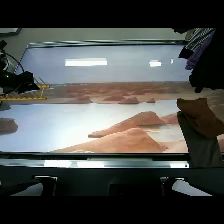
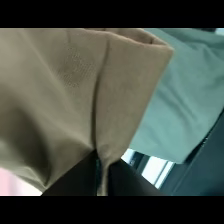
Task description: Fold the clothes and pants, and hang the long-sleeved shirts on hangers.
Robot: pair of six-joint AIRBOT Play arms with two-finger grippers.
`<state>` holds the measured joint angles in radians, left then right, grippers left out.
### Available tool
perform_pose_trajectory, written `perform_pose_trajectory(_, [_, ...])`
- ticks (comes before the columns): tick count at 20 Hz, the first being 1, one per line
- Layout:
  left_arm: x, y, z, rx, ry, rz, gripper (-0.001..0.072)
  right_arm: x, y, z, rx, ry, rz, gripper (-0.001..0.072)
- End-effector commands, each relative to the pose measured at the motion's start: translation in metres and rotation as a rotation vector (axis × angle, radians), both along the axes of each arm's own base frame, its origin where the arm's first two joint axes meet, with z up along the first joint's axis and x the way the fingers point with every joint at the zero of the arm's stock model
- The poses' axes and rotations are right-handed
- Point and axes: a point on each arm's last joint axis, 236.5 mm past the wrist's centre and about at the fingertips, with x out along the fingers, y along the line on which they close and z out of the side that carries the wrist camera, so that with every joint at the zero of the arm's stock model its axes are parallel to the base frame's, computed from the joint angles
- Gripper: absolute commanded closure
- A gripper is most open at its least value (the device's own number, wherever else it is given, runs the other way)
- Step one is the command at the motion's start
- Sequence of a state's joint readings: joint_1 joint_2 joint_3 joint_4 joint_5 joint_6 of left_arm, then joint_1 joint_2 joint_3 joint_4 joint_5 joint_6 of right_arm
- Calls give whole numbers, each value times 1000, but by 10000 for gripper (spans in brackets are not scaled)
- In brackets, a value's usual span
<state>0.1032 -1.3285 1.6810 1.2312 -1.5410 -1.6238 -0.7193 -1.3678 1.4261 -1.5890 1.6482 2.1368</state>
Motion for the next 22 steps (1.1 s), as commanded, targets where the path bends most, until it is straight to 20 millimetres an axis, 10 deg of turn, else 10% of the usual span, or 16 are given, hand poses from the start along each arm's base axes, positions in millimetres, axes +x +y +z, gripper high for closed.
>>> perform_pose_trajectory(1, [0, 0, 0, 0, 1, -1, 692, -25, 5, -35, 23, 105, 40, 681])
perform_pose_trajectory(10, [0, 0, 0, 0, 1, -1, 692, -82, -1, -70, -13, 327, 98, 681])
perform_pose_trajectory(22, [0, 0, 0, 1, 1, -1, 692, -107, -2, -69, -11, 434, 120, 681])
